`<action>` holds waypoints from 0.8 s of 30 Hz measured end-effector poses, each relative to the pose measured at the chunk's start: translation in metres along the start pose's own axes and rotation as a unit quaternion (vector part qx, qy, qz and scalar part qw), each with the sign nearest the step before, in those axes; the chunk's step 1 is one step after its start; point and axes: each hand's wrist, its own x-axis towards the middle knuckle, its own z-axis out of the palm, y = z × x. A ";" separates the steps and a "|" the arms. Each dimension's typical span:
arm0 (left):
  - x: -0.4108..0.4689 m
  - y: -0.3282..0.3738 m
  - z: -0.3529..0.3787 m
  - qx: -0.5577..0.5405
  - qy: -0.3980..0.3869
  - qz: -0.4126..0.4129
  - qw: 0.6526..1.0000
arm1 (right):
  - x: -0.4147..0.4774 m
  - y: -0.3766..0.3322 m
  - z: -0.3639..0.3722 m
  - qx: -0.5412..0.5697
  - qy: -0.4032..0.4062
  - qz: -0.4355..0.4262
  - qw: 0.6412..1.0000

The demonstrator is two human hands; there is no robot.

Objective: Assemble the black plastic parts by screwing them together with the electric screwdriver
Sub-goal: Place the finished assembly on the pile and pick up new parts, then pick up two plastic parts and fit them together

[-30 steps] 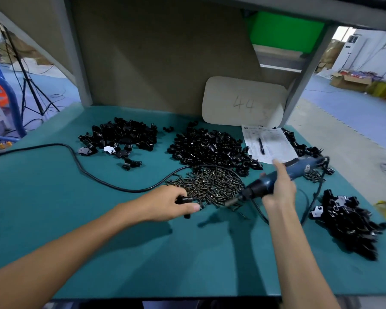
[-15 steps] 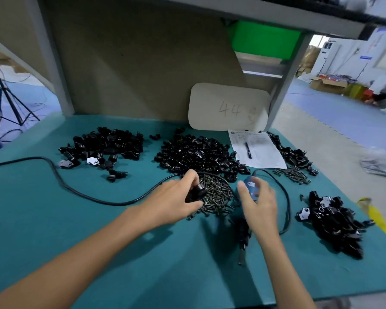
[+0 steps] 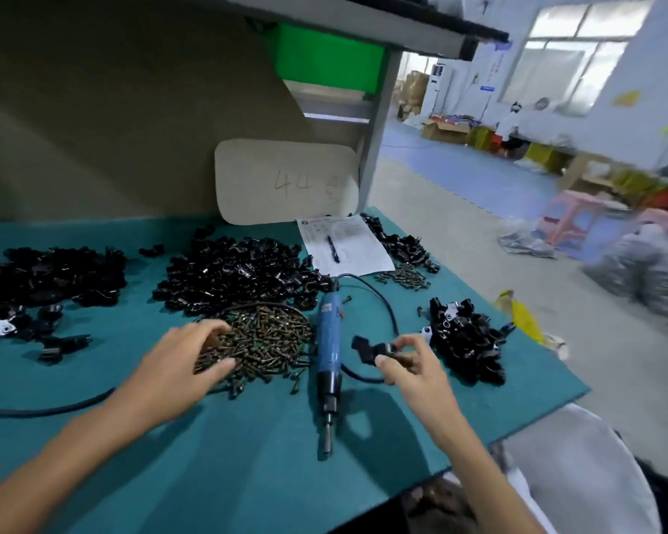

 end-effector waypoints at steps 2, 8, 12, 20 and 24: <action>-0.003 -0.028 0.000 0.018 0.041 -0.048 0.998 | 0.007 0.015 -0.033 -0.068 0.064 0.006 0.996; -0.013 -0.111 -0.002 0.103 0.148 -0.133 0.975 | 0.050 0.027 -0.104 -0.224 0.197 -0.025 0.954; -0.019 -0.147 0.003 0.091 0.191 -0.152 0.966 | 0.092 0.027 -0.115 -0.271 0.209 -0.031 0.939; -0.023 -0.199 0.017 0.052 0.211 -0.186 0.958 | 0.130 0.050 -0.095 -0.373 0.133 0.038 0.917; -0.025 -0.211 0.013 0.049 0.206 -0.198 0.957 | 0.128 0.052 -0.095 -0.407 0.132 0.049 0.903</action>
